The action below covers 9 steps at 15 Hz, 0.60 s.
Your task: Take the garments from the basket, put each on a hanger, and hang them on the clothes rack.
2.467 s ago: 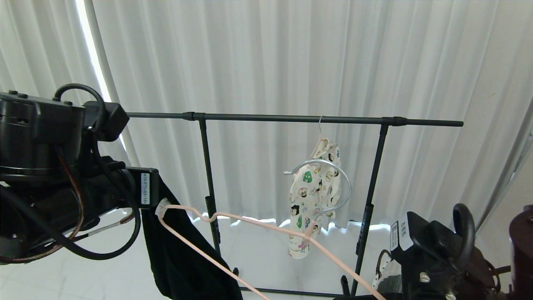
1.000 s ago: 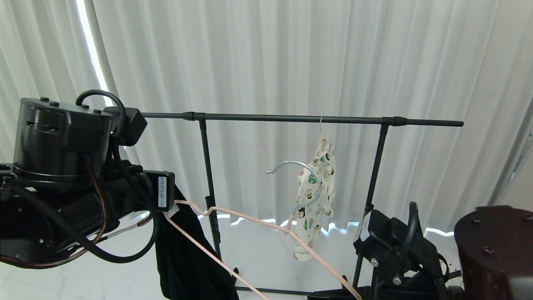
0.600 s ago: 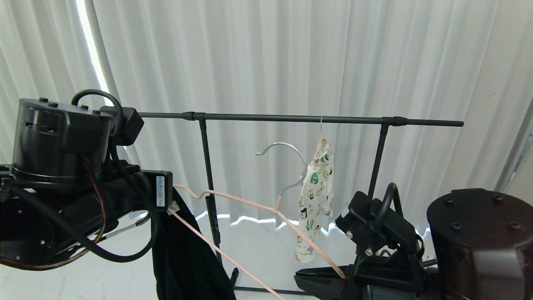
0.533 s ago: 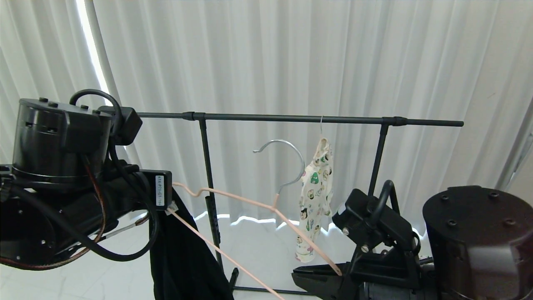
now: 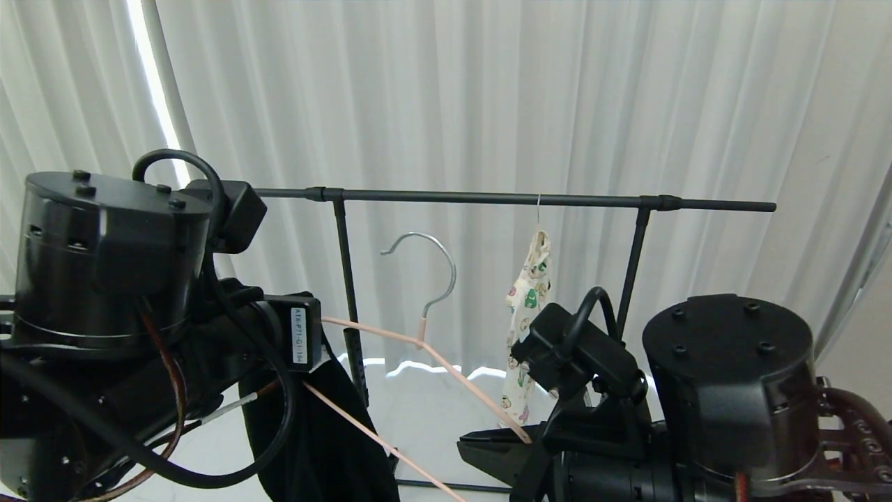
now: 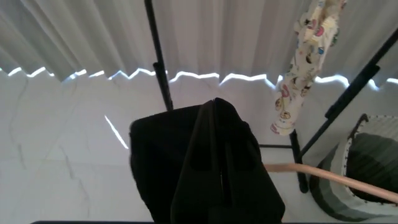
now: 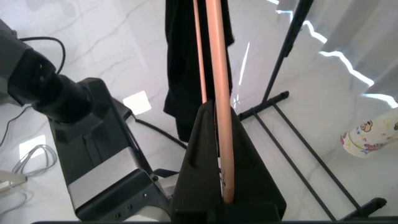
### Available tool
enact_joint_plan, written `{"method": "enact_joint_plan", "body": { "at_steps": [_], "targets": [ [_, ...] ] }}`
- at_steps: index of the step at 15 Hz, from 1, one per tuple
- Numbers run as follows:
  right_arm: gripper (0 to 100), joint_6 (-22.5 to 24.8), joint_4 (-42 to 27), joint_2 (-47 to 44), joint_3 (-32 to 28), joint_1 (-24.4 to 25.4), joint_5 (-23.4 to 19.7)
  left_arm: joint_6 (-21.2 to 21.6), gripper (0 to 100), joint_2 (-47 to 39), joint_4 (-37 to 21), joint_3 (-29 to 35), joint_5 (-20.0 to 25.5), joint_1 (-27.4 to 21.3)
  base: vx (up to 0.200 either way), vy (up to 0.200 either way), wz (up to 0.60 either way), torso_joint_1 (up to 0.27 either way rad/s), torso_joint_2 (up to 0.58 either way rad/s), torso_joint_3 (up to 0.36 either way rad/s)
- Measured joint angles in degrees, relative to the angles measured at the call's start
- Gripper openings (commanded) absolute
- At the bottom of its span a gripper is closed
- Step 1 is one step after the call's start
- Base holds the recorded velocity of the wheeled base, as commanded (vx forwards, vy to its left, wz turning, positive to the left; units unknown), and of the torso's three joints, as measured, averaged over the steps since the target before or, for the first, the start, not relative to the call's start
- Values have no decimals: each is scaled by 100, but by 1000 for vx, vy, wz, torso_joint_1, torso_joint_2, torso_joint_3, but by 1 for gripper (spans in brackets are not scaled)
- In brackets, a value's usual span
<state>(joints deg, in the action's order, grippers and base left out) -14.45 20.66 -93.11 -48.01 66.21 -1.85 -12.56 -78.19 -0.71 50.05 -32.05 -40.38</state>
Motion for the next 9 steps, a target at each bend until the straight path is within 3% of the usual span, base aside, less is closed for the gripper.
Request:
{"method": "enact_joint_plan", "body": {
  "at_steps": [9],
  "targets": [
    [0, -13, 2, -195, -119, 46, -15, -2, 0, 13, 11, 204, 22, -750, 0, 0, 0, 0, 0, 0]
  ]
}}
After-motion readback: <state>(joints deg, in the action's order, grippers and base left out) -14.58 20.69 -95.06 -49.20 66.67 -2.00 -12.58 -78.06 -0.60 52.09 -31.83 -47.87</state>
